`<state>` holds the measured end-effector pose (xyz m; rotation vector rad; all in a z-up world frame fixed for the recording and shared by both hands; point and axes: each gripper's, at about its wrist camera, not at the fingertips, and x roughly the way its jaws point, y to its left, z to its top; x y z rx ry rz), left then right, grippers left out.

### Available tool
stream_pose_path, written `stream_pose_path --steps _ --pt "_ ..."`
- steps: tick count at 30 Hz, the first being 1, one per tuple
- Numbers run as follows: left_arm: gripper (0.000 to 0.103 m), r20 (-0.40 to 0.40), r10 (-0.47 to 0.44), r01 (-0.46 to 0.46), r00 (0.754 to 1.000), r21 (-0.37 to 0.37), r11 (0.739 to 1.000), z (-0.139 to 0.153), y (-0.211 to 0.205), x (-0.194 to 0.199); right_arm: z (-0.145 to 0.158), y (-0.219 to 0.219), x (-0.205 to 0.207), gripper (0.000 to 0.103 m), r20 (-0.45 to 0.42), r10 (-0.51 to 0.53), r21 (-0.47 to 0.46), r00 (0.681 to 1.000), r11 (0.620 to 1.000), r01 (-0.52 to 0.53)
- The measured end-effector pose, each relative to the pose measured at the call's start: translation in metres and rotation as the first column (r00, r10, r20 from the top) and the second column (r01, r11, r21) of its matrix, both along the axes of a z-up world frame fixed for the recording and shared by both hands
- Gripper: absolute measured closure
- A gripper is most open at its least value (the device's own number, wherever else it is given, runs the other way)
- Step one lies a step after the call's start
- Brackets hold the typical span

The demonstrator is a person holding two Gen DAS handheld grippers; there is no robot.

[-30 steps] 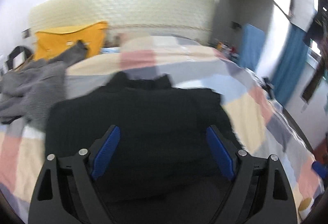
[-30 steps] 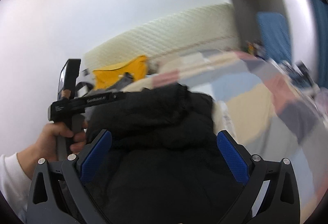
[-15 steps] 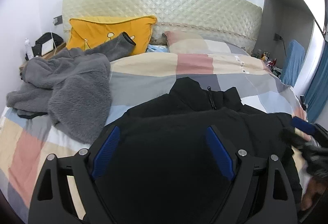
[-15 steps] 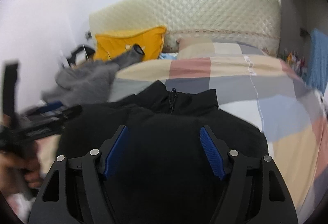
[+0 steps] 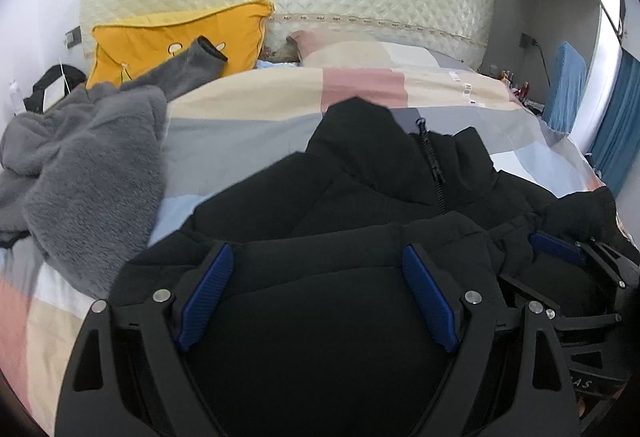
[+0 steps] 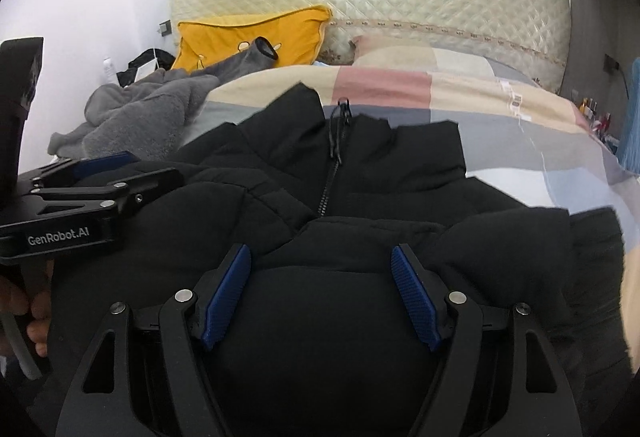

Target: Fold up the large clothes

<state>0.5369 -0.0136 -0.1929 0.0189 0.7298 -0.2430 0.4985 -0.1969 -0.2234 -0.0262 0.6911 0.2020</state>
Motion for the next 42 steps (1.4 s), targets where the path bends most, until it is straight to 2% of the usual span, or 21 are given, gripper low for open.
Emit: stream_pose_path --steps 6,8,10,14,18,22,24,26,30,34,38,40,42 --pt "0.017 -0.022 0.009 -0.009 1.0 -0.003 1.0 -0.012 0.0 0.009 -0.012 0.003 0.009 0.031 -0.009 -0.011 -0.006 1.0 1.0 0.011" --pt "0.017 -0.026 0.005 -0.005 1.0 0.0 1.0 -0.009 0.0 0.007 -0.014 0.004 0.012 0.031 -0.04 -0.009 -0.013 0.999 1.0 0.009" --pt "0.016 -0.028 0.005 -0.005 1.0 -0.017 1.0 -0.003 0.004 -0.001 -0.008 -0.002 0.01 0.031 -0.065 -0.009 0.033 0.998 0.999 0.011" --pt "0.016 -0.026 0.022 -0.024 0.999 -0.081 0.996 0.02 0.02 -0.029 0.016 -0.018 -0.014 0.031 -0.033 -0.003 0.138 0.999 0.99 0.007" --pt "0.016 -0.064 0.063 -0.072 0.996 -0.151 0.986 0.051 0.05 -0.065 0.046 -0.031 -0.044 0.031 0.032 -0.011 0.12 0.999 0.993 0.008" --pt "0.016 -0.061 0.104 -0.114 0.993 -0.178 0.977 0.074 0.077 -0.107 0.068 -0.06 -0.073 0.031 0.069 -0.053 0.131 0.996 0.99 0.044" --pt "0.016 -0.05 0.108 -0.115 0.993 -0.164 0.98 0.08 0.085 -0.132 0.071 -0.077 -0.083 0.031 0.065 -0.086 0.152 0.994 0.986 0.075" --pt "0.016 -0.043 0.112 -0.116 0.993 -0.114 0.987 0.082 0.086 -0.156 0.07 -0.093 -0.09 0.031 0.055 -0.12 0.182 0.991 0.977 0.108" --pt "0.016 -0.056 0.099 -0.106 0.993 -0.143 0.984 0.078 0.088 -0.203 0.052 -0.124 -0.099 0.031 0.004 -0.179 0.27 0.984 0.947 0.172" --pt "0.016 -0.067 0.103 -0.113 0.992 -0.168 0.979 0.067 0.084 -0.235 0.03 -0.136 -0.096 0.031 -0.049 -0.201 0.264 0.978 0.942 0.207" --pt "0.016 -0.06 0.11 -0.117 0.992 -0.126 0.985 0.054 0.075 -0.245 0.011 -0.142 -0.091 0.031 -0.078 -0.199 0.292 0.977 0.932 0.213" --pt "0.016 -0.061 0.102 -0.11 0.993 -0.136 0.985 0.05 0.073 -0.242 0.011 -0.129 -0.09 0.031 -0.043 -0.166 0.249 0.985 0.953 0.171" --pt "0.016 -0.056 0.102 -0.109 0.993 -0.138 0.984 0.048 0.07 -0.242 0.013 -0.121 -0.09 0.032 -0.017 -0.138 0.25 0.99 0.958 0.138"
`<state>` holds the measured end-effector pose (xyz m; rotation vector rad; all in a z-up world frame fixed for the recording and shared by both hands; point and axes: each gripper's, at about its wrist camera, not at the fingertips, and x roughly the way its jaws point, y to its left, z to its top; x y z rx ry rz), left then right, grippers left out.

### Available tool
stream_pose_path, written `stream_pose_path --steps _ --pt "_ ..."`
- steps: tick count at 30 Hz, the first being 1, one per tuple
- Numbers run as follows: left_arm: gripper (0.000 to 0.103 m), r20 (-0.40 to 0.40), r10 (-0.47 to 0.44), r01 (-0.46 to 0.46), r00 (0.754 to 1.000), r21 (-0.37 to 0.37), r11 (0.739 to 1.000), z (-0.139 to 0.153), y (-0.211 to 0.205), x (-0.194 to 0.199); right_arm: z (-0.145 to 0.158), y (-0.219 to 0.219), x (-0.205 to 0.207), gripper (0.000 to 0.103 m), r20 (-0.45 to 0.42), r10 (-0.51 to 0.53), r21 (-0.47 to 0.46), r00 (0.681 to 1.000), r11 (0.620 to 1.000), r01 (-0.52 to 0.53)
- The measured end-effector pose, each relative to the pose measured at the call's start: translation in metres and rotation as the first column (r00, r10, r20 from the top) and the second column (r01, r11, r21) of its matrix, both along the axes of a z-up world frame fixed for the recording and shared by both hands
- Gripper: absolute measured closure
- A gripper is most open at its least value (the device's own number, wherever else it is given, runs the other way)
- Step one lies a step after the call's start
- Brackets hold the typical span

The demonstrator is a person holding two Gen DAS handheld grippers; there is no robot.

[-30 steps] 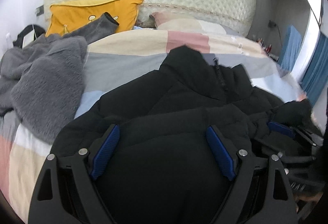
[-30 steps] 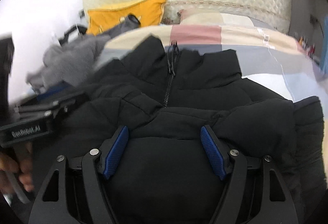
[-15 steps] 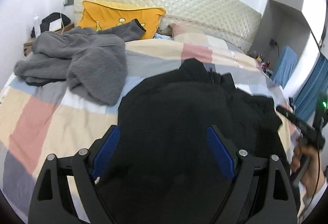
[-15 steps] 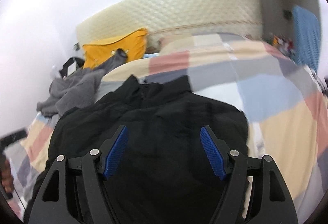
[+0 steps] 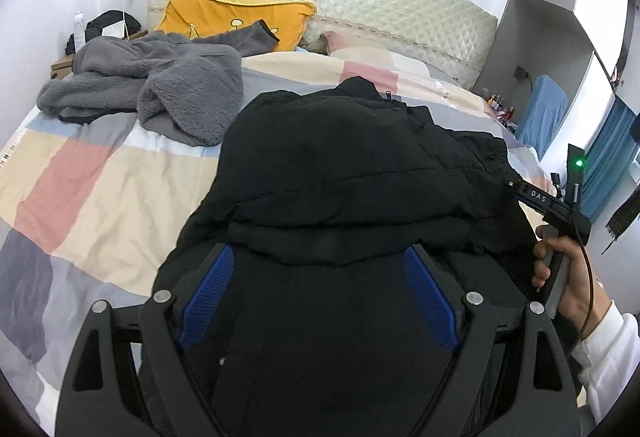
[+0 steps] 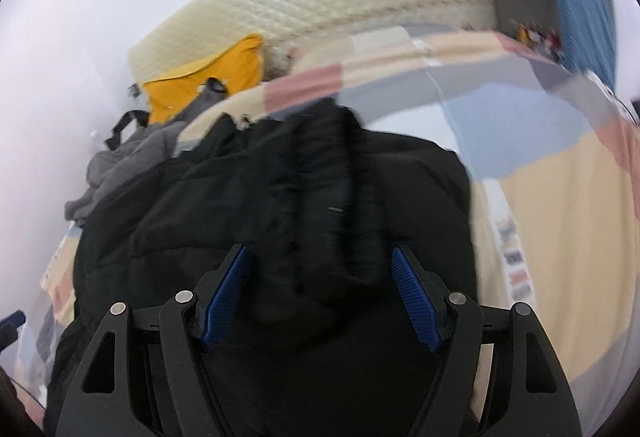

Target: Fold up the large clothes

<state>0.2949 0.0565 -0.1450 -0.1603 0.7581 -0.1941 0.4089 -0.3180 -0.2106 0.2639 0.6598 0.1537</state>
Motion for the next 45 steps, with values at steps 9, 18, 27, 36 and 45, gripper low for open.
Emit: stream_pose_path --steps 9,18,27,36,45 --pt "0.016 0.011 -0.017 0.016 1.0 0.057 0.998 -0.01 -0.012 -0.007 0.028 0.012 -0.015 0.088 0.096 0.011 -0.042 0.995 0.999 -0.007" --pt "0.016 0.013 -0.026 0.025 1.0 0.059 0.998 -0.011 -0.016 -0.016 0.068 0.009 -0.047 0.092 0.163 -0.025 -0.066 0.986 0.997 0.036" --pt "0.016 -0.001 -0.023 0.023 1.0 0.051 0.998 -0.016 -0.013 -0.016 0.027 -0.007 -0.033 0.093 0.005 -0.103 -0.153 0.995 0.983 0.103" --pt "0.016 -0.03 -0.028 0.029 0.999 0.048 0.998 -0.025 -0.009 -0.012 -0.009 -0.005 -0.017 0.092 -0.114 -0.105 -0.179 0.988 0.98 0.084" --pt "0.016 -0.03 -0.023 0.024 0.999 0.025 0.999 -0.022 -0.008 -0.016 0.004 0.007 -0.043 0.075 -0.122 -0.085 -0.209 0.989 0.976 0.058"
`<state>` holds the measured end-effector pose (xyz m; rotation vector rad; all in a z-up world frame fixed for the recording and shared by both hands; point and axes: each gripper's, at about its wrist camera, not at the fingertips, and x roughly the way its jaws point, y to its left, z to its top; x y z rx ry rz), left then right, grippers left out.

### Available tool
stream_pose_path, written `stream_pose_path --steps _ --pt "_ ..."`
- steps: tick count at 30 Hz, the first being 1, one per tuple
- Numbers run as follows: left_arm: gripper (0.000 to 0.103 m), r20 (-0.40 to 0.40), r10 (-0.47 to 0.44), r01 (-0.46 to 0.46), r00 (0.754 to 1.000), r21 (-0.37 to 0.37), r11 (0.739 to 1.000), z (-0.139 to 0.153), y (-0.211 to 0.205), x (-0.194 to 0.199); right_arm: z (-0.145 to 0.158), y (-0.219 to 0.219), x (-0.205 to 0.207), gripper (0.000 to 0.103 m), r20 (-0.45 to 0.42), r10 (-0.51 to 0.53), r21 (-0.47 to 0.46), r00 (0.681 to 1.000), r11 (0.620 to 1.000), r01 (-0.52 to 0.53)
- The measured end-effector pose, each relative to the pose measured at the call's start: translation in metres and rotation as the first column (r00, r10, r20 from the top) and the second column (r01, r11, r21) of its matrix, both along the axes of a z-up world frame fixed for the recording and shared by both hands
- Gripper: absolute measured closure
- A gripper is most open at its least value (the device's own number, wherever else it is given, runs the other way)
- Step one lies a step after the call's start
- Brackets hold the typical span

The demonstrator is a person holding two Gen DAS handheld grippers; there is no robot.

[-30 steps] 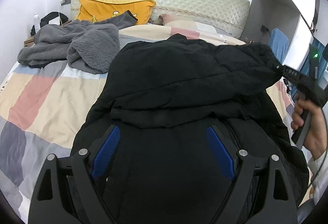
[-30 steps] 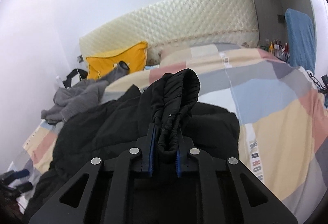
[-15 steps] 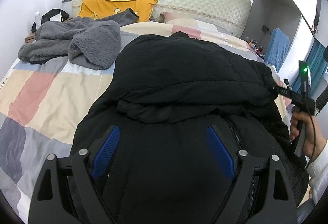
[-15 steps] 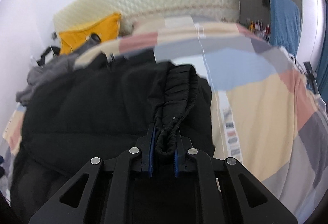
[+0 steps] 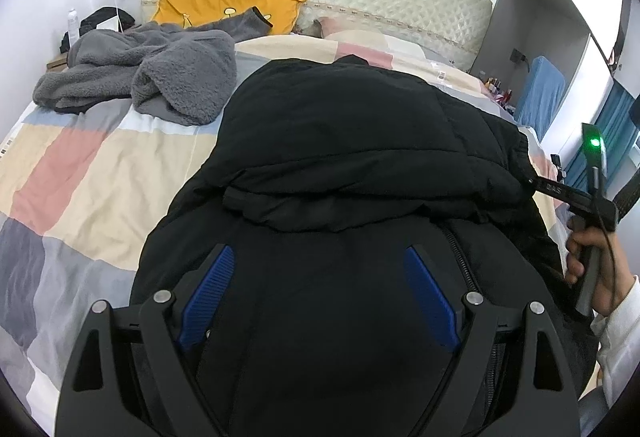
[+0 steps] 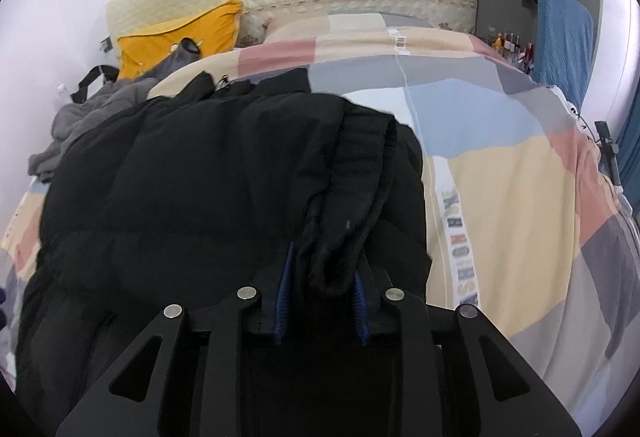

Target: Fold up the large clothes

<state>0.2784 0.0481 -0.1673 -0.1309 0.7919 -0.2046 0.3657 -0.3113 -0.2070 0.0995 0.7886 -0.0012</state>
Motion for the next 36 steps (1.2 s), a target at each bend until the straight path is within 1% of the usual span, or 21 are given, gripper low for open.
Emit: stream_pose_path --steps 4,9,10,13,14,19,21,22,24,25,28,31,33,36 --pt "0.016 -0.012 -0.001 0.0 1.0 -0.058 0.998 0.004 0.004 -0.006 0.008 0.005 -0.026 0.075 -0.002 0.004 -0.017 1.0 1.0 -0.004" --pt "0.016 0.013 0.022 -0.021 1.0 -0.072 0.997 0.013 0.006 -0.021 0.031 0.009 -0.069 0.075 0.037 0.002 0.028 0.999 1.0 -0.004" --pt "0.016 0.012 0.021 -0.02 1.0 -0.079 0.997 0.014 0.006 -0.025 0.035 0.01 -0.079 0.075 0.043 -0.005 0.051 0.999 0.999 0.003" --pt "0.016 0.001 0.014 -0.014 1.0 -0.117 0.993 0.015 0.009 -0.037 0.044 0.017 -0.115 0.075 0.054 -0.031 0.168 0.998 0.985 0.021" --pt "0.016 0.003 0.017 -0.017 1.0 -0.12 0.993 0.016 0.01 -0.041 0.044 0.023 -0.132 0.075 0.068 -0.032 0.185 0.997 0.983 0.019" --pt "0.016 0.032 0.013 -0.008 0.999 -0.13 0.992 0.027 0.013 -0.063 0.045 0.053 -0.189 0.075 0.093 -0.021 0.166 0.995 0.986 0.006" --pt "0.016 0.047 0.002 0.004 0.999 -0.127 0.992 0.032 0.015 -0.07 0.051 0.056 -0.204 0.075 0.11 -0.021 0.169 0.994 0.986 0.002" --pt "0.016 0.054 -0.006 0.013 0.999 -0.128 0.992 0.035 0.016 -0.075 0.057 0.057 -0.215 0.075 0.131 -0.024 0.178 0.991 0.984 0.0" --pt "0.016 0.06 -0.017 0.025 0.998 -0.138 0.99 0.043 0.021 -0.081 0.067 0.055 -0.226 0.075 0.153 -0.023 0.21 0.988 0.978 -0.01" --pt "0.016 0.058 -0.023 0.032 0.998 -0.149 0.988 0.048 0.024 -0.085 0.074 0.051 -0.235 0.075 0.164 -0.02 0.242 0.986 0.97 -0.02" --pt "0.016 0.068 -0.028 0.042 0.997 -0.22 0.975 0.069 0.049 -0.102 0.09 0.034 -0.248 0.075 0.165 0.01 0.308 0.986 0.949 -0.061" --pt "0.016 0.055 -0.036 0.05 0.998 -0.281 0.958 0.092 0.079 -0.116 0.108 0.018 -0.259 0.075 0.156 0.056 0.325 0.986 0.94 -0.104" --pt "0.016 0.047 -0.038 0.05 0.998 -0.289 0.956 0.109 0.101 -0.123 0.12 0.004 -0.267 0.075 0.155 0.085 0.333 0.984 0.934 -0.133" --pt "0.016 0.043 -0.028 0.039 0.999 -0.27 0.962 0.132 0.128 -0.132 0.13 -0.02 -0.277 0.075 0.129 0.089 0.329 0.988 0.936 -0.127"
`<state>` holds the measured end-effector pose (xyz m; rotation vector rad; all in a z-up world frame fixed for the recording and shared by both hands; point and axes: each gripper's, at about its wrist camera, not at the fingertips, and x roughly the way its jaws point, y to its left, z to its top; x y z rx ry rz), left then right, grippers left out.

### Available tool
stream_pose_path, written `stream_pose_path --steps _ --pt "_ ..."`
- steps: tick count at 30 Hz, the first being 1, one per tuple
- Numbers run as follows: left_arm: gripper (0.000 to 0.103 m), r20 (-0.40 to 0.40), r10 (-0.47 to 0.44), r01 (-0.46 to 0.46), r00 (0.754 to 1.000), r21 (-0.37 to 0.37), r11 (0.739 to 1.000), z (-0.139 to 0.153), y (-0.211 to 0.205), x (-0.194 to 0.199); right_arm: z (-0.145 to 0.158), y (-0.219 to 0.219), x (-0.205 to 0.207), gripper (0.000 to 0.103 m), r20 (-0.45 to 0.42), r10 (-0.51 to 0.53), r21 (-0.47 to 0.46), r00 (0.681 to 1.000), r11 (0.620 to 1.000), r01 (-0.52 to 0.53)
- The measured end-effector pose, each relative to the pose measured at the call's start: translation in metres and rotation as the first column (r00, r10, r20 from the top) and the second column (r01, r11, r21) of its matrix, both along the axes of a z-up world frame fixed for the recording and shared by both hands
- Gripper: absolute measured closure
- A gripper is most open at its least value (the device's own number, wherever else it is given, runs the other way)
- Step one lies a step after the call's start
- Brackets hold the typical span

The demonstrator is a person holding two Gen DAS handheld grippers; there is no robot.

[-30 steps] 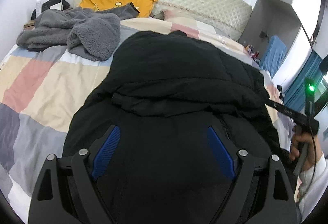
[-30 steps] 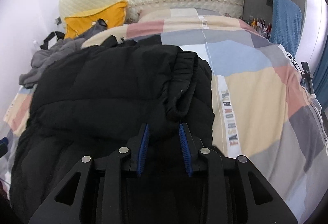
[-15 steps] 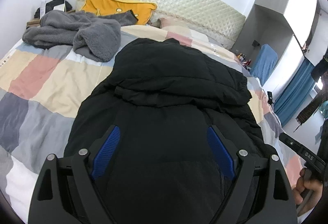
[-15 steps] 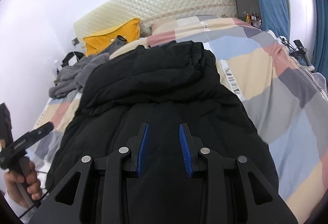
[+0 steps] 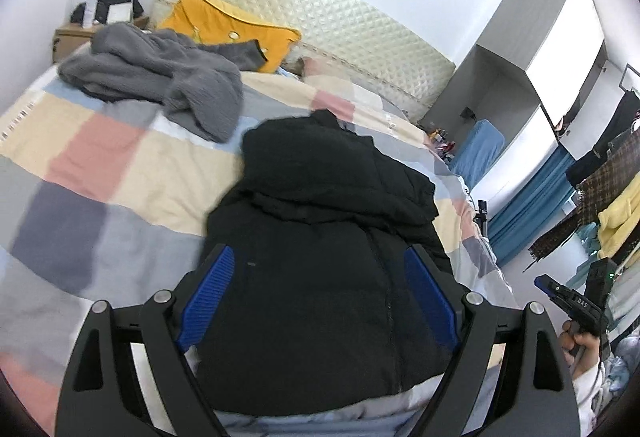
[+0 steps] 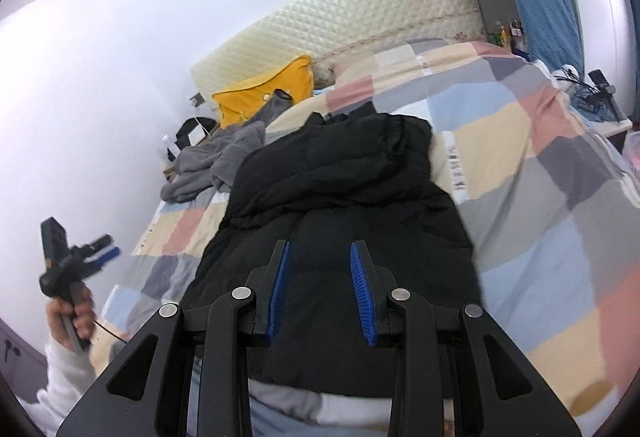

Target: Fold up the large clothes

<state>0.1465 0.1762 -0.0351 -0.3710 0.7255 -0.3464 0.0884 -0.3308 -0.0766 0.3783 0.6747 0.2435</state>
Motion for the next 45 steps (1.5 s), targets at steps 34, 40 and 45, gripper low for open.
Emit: stream_pose_path --steps 34,40,45 --pt "0.01 -0.791 -0.022 -0.122 0.611 -0.121 0.985 -0.203 0.019 0.046 -0.19 -0.1 0.05 0.023 -0.461 0.207 0.283 0.863 0.956 -0.078" --pt "0.008 -0.82 0.017 -0.161 0.573 -0.091 0.983 -0.213 0.024 0.047 -0.207 -0.104 0.056 0.019 -0.534 0.188 0.239 0.825 0.969 -0.066" --pt "0.004 -0.831 0.044 -0.182 0.554 -0.07 0.981 -0.22 0.031 0.048 -0.214 -0.095 0.057 0.014 -0.519 0.294 0.309 0.803 0.94 -0.145"
